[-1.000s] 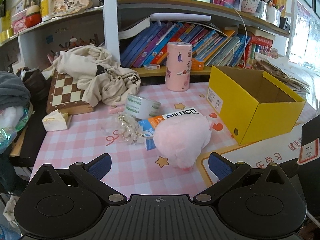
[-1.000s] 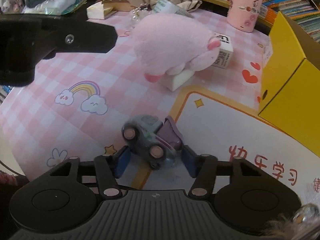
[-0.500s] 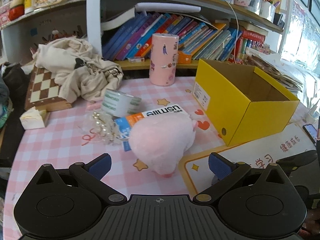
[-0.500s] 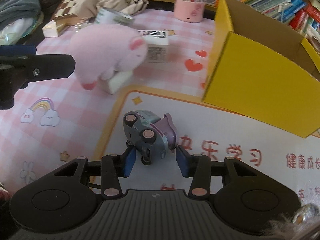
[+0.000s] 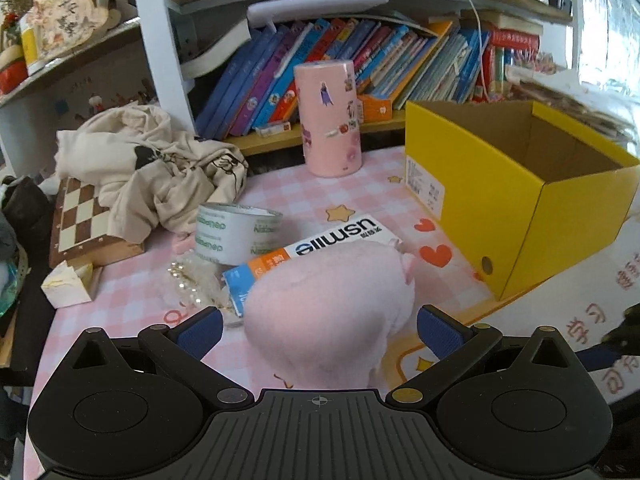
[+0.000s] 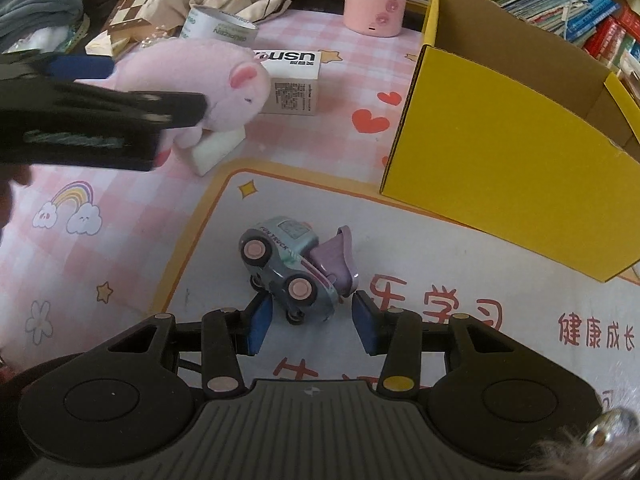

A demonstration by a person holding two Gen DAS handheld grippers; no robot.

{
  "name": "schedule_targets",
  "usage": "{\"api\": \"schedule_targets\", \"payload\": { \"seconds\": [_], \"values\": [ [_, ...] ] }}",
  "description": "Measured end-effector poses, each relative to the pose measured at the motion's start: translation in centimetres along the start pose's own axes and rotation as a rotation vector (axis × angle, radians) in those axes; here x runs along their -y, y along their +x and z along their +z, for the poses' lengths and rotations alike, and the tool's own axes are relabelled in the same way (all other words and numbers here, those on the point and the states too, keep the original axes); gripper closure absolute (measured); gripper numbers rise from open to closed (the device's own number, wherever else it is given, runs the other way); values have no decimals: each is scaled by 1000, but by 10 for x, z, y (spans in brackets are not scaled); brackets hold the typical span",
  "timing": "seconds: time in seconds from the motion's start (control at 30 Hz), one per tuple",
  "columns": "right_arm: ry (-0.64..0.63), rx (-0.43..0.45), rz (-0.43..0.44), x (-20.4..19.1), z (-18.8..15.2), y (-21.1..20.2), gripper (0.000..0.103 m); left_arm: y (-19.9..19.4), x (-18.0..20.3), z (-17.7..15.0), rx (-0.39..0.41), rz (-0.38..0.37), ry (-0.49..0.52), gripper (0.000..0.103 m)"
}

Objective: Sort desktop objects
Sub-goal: 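Close the left tool on the pink plush pig while the right tool grasps the toy truck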

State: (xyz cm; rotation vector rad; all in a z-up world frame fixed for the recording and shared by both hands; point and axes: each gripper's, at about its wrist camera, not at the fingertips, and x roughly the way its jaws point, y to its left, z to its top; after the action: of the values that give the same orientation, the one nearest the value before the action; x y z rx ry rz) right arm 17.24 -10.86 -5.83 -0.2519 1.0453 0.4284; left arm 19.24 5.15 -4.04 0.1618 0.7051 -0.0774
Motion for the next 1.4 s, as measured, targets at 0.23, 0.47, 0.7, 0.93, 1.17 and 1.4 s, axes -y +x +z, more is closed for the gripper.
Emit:
{"api": "schedule_targets", "payload": {
  "seconds": [0.23,0.47,0.7,0.93,1.17,1.4],
  "values": [
    [-30,15,9,-4,3,-1,39,14,0,2,-16,-1,7,0],
    [-31,4,19,-6,7,7,41,20,1,1,-34,-19,27,3],
    [-3,4,25,-5,8,8,70,9,-11,2,-46,-63,-34,29],
    [11,70,31,-8,11,-8,71,-21,-26,0,-12,-118,-104,32],
    [50,145,68,-10,15,-30,90,-58,-51,-4,39,-108,-193,32],
    [42,148,88,-23,16,-34,91,-73,-64,-12,54,-86,-223,32]
  ]
}}
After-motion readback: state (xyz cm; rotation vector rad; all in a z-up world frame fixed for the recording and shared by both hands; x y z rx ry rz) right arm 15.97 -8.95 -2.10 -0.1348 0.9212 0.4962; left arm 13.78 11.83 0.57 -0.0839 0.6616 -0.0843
